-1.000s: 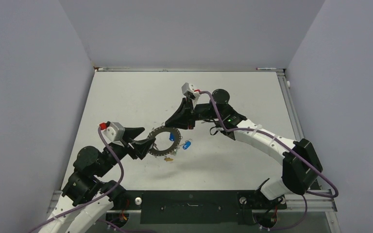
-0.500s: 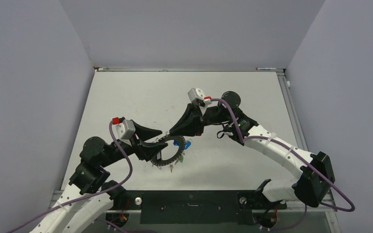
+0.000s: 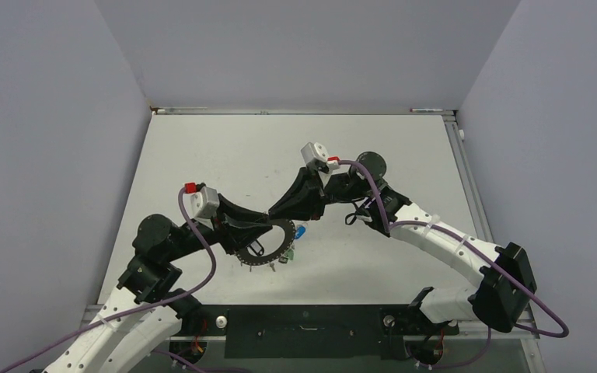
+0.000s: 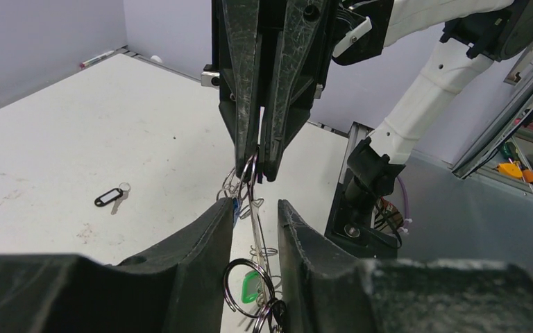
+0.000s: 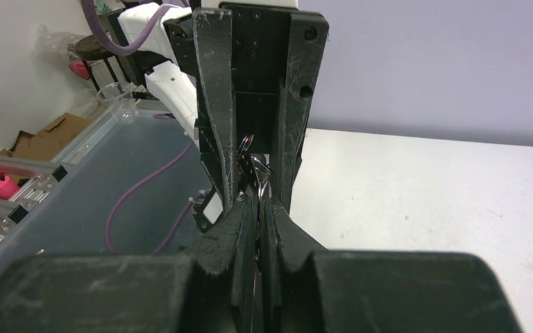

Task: Put the keys on the keyring

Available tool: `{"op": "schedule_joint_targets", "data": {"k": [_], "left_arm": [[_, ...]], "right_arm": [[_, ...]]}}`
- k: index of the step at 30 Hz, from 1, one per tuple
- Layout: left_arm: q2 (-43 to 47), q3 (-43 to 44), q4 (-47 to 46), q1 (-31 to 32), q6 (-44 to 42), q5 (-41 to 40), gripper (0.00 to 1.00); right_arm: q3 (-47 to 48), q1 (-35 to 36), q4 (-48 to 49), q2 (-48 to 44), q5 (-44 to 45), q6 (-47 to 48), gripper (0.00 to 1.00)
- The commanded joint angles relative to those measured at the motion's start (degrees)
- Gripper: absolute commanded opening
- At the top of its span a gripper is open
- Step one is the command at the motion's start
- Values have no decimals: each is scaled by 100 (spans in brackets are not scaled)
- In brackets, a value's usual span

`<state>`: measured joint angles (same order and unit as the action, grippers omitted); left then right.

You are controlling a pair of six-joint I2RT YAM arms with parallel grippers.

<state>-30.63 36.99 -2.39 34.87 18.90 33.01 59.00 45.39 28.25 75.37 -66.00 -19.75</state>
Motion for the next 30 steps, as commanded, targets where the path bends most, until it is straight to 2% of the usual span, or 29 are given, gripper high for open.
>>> {"op": "schedule_joint_targets", "data": {"k": [1, 5, 7, 8, 9, 16, 18, 21, 25, 27, 30], "left_arm": [[15, 19, -192, 2, -99, 290, 28], [100, 25, -44, 2, -250, 293, 28], [110, 48, 29, 2, -288, 198, 13], [111, 57, 49, 2, -298, 154, 2], [105, 55, 54, 2, -292, 154, 0], [66, 138, 197, 2, -354, 13, 0], [47, 267, 451, 2, -472, -14, 0], [-30, 512, 926, 2, -751, -10, 0], [-180, 752, 1533, 2, -1129, 101, 0], [-265, 808, 1658, 21, -1216, 165, 0], [-340, 792, 1639, 37, -1230, 180, 0]], "right_arm": [[86, 56, 859, -149, 159, -117, 5], [160, 46, 668, -106, 202, -23, 5], [168, 41, 639, -92, 195, -19, 5], [160, 45, 645, -93, 193, -27, 5], [155, 47, 648, -103, 199, -35, 5], [104, 53, 748, -139, 470, -148, 5], [186, 44, 168, -128, 492, 132, 11], [491, 42, -1284, -148, 714, 1122, 33], [991, 20, -2896, -161, 1044, 2260, 54], [1324, 14, -3661, -134, 1166, 2753, 58], [1786, 19, -4594, 3, 1475, 3277, 57]]}}
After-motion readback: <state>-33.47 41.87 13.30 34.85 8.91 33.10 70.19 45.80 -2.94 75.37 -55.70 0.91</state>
